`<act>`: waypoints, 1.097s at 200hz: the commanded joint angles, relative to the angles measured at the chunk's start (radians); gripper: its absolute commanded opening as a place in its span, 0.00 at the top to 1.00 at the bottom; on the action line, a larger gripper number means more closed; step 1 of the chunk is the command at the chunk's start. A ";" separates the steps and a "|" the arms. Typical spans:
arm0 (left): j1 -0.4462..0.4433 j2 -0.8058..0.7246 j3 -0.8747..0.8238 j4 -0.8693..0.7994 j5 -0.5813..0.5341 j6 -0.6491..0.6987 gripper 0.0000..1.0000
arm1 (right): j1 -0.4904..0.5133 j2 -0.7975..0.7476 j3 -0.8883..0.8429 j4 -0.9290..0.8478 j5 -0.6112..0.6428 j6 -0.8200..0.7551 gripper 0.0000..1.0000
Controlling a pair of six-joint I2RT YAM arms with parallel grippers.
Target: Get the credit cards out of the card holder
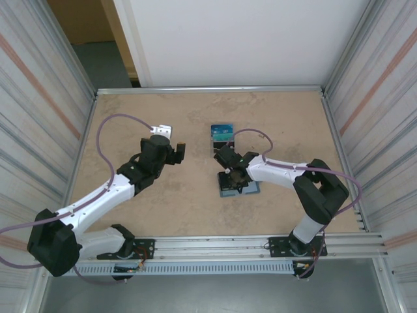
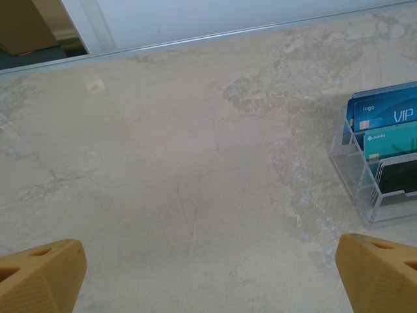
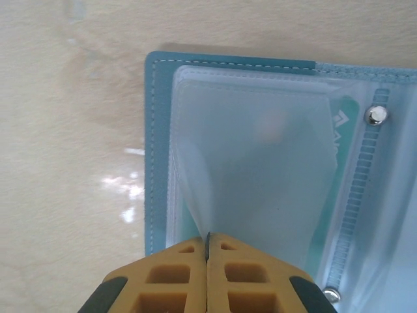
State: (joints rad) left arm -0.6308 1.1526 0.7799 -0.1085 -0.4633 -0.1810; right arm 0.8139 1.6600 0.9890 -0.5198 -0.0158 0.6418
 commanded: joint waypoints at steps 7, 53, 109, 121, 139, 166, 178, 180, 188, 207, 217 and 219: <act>-0.012 -0.015 0.021 0.005 0.012 0.008 0.02 | 0.013 -0.015 0.027 0.034 -0.072 0.055 0.94; -0.027 0.008 0.032 0.017 0.017 0.011 0.01 | 0.017 -0.033 0.026 0.040 -0.068 0.068 0.94; -0.061 0.035 0.060 0.016 -0.006 0.033 0.02 | -0.008 -0.104 0.001 -0.015 -0.009 0.068 0.88; -0.063 0.038 0.062 0.018 -0.007 0.035 0.01 | -0.019 -0.117 -0.007 -0.015 -0.006 0.068 0.86; -0.067 0.044 0.068 0.017 -0.008 0.038 0.01 | -0.034 -0.132 -0.016 -0.020 -0.003 0.065 0.83; -0.078 0.050 0.076 0.014 -0.018 0.044 0.01 | -0.050 -0.153 -0.029 -0.036 0.010 0.064 0.78; -0.081 0.053 0.079 0.012 -0.025 0.045 0.01 | -0.055 -0.162 -0.041 -0.037 0.014 0.064 0.78; -0.082 0.053 0.079 0.012 -0.025 0.047 0.01 | -0.055 -0.163 -0.043 -0.037 0.015 0.063 0.78; -0.084 0.055 0.081 0.011 -0.028 0.048 0.01 | -0.059 -0.168 -0.051 -0.041 0.018 0.065 0.78; -0.090 0.060 0.086 0.010 -0.035 0.053 0.01 | -0.058 -0.187 -0.069 -0.051 0.035 0.073 0.77; -0.094 0.063 0.088 0.009 -0.040 0.055 0.01 | -0.062 -0.199 -0.079 -0.059 0.047 0.079 0.77; -0.095 0.063 0.089 0.008 -0.041 0.056 0.01 | -0.062 -0.202 -0.081 -0.061 0.049 0.081 0.77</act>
State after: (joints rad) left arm -0.7116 1.2079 0.8322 -0.1078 -0.4637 -0.1490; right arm 0.7586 1.5066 0.9325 -0.5331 -0.0139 0.6998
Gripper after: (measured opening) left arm 0.986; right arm 0.229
